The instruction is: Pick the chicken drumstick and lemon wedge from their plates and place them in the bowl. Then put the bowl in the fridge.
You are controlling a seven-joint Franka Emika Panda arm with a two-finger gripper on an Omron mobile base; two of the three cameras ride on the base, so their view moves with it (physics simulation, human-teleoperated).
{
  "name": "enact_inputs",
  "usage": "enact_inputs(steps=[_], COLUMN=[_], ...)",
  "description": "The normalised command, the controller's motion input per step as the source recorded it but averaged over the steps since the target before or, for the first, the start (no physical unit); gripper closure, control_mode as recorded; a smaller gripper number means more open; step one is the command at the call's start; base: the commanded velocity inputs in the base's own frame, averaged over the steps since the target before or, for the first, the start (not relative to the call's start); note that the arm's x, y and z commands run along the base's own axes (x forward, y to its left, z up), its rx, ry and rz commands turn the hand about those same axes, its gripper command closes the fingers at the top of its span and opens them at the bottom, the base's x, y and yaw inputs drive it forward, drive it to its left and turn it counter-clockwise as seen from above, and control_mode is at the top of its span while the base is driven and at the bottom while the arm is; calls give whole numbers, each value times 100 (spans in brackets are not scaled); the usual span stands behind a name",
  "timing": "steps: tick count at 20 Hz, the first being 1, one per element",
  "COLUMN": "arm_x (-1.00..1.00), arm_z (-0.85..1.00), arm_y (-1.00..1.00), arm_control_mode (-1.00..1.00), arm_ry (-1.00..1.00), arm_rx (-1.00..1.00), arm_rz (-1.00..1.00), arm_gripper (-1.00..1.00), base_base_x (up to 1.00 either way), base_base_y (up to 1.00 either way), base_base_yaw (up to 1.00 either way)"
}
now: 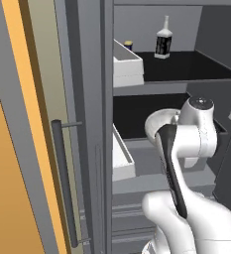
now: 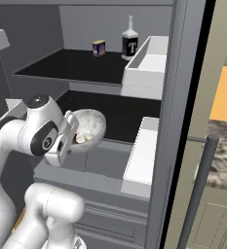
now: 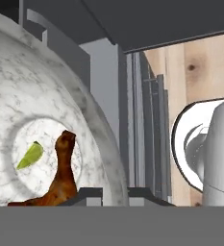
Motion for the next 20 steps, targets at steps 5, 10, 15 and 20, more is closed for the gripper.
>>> enact_inputs(steps=[5,10,15,20], arm_x=[31,32,39,35], arm_z=[8,25,15,3], arm_y=[-5,0,0,1], arm_control_mode=[-100,-100,-100,-100], arm_ry=[-15,-7,-3,-1], arm_rx=[5,8,1,0], arm_rz=[19,11,2,1], arm_gripper=[100,100,100,100], base_base_x=[0,0,0,0], base_base_y=[0,0,0,0], base_base_yaw=[0,0,0,0])
